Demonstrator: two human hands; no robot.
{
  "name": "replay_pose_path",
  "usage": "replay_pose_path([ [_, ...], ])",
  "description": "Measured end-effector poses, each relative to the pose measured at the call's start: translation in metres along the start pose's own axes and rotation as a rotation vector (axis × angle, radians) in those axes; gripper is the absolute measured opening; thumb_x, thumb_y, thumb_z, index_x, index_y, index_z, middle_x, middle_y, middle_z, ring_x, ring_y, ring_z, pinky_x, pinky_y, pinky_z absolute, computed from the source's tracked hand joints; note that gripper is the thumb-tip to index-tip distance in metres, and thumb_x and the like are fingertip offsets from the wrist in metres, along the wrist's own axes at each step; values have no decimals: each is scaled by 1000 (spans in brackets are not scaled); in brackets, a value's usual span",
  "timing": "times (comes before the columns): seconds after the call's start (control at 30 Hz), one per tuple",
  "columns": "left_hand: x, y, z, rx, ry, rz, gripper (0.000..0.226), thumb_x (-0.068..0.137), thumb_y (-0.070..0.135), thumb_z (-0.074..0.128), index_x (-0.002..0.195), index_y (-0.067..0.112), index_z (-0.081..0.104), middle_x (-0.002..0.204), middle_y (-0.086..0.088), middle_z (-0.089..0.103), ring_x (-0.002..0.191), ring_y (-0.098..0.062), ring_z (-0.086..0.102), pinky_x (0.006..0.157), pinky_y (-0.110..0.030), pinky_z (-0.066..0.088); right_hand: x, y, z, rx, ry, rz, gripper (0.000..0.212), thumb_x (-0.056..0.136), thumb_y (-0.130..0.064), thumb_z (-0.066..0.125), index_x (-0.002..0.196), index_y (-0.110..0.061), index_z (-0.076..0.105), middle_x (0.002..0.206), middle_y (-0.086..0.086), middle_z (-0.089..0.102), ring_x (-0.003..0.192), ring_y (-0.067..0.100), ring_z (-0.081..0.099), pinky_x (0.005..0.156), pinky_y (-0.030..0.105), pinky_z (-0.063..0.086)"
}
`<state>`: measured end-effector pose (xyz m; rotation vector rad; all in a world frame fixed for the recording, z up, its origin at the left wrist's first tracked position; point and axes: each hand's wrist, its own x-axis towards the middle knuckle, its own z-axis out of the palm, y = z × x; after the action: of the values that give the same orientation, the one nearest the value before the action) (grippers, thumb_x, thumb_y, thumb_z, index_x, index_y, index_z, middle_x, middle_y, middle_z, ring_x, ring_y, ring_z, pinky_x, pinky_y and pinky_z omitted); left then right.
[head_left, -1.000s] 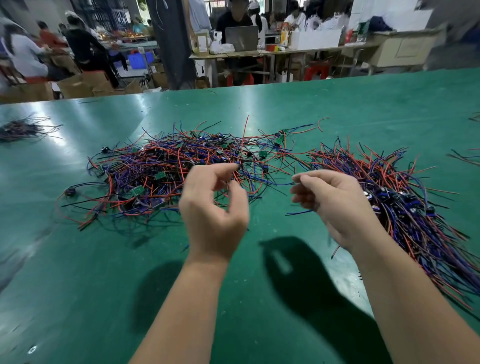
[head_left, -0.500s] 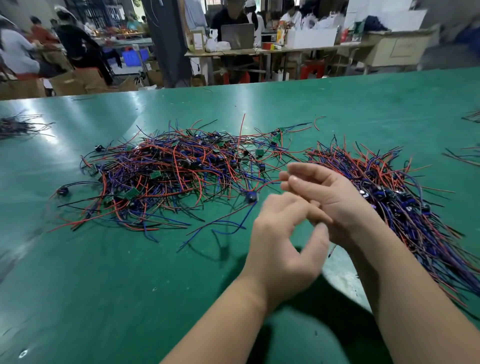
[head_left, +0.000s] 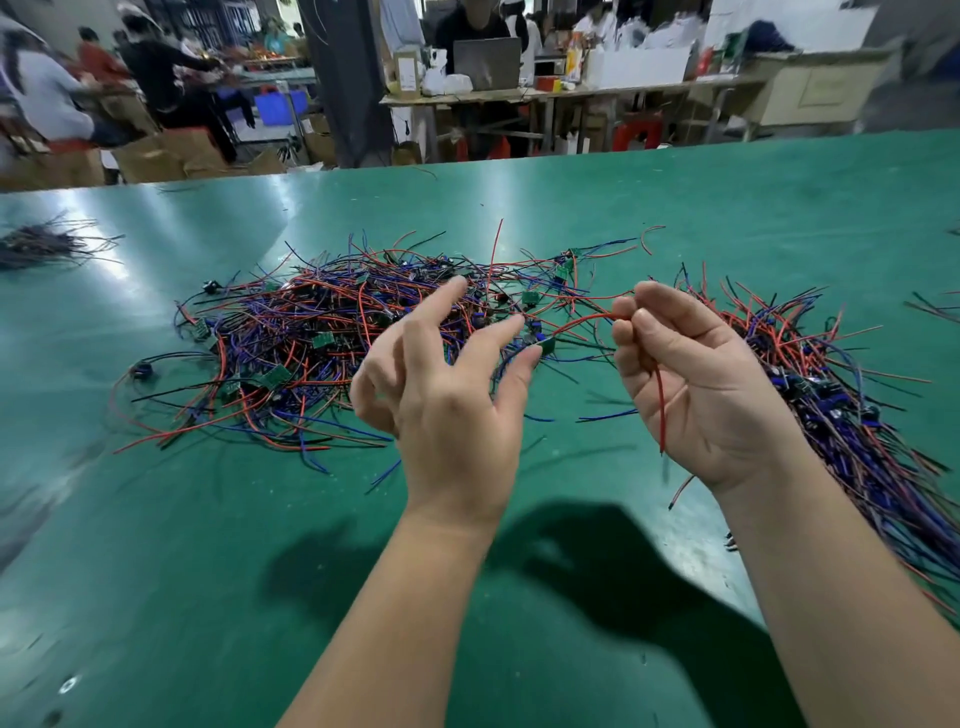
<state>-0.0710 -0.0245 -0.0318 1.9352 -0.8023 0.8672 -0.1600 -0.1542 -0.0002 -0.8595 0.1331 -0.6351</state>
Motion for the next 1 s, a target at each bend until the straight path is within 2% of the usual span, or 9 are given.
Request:
replay_pose_path([
  [0.2,5,-5,-1,-196,-229,-113,28,82,37,68,105,22,73,98,4,73,94,-18,65,90,-47,42,1,-3,-1,68,8,-2,23,69,-3,58,71,-16,77,78,1,73,66,7,67,61,14,53],
  [0.3,5,-3,-1,-254,-206,-91,22,85,35,64,96,19,74,93,5,71,91,-22,65,82,-51,47,0,-6,0,73,-6,-8,18,61,-6,66,72,-17,77,78,1,73,67,7,67,62,14,53],
  [0.37,4,-3,0,-345,-200,-150,21,88,36,61,87,18,72,82,12,68,83,-16,64,81,-41,49,1,-5,-4,33,-5,-15,18,65,-4,66,71,-18,76,78,1,73,68,7,68,63,14,53],
  [0.47,4,-3,4,-572,-279,-380,20,91,29,63,74,19,68,66,10,70,63,-4,65,67,-21,51,4,1,-13,-488,124,-134,31,76,8,63,64,-19,72,70,-2,69,65,9,63,65,21,49],
  [0.57,4,-5,7,-645,-281,-494,19,89,22,66,70,27,69,64,7,71,55,-9,65,63,-27,55,4,9,-18,-1299,264,-433,23,74,2,63,66,-19,70,73,0,60,64,12,52,66,25,41],
  [0.7,1,-8,7,-549,-221,-355,8,86,22,70,82,24,77,72,8,73,61,-11,65,65,-31,55,0,18,-8,-1351,68,-302,20,68,-12,54,59,-23,68,72,-5,53,61,5,46,57,14,32],
  [0.8,0,-5,8,-463,-178,-255,17,84,20,71,99,12,76,87,10,73,69,10,58,71,-20,52,2,26,-14,-1577,173,-246,20,74,-8,60,78,-24,72,113,5,49,104,19,45,87,18,29],
  [0.9,0,-5,7,-411,-130,-215,18,83,19,71,100,11,76,81,14,70,62,9,55,65,-17,49,-2,17,-10,-1582,382,-580,21,70,-12,58,86,-19,72,121,12,46,110,31,42,96,33,30],
  [1.0,-1,-6,6,-343,-134,-152,19,83,14,71,101,9,75,87,2,74,68,-1,60,68,-13,46,-6,12,-5,-1404,274,-941,17,66,-3,50,65,-6,67,79,9,56,74,22,50,68,29,40],
])
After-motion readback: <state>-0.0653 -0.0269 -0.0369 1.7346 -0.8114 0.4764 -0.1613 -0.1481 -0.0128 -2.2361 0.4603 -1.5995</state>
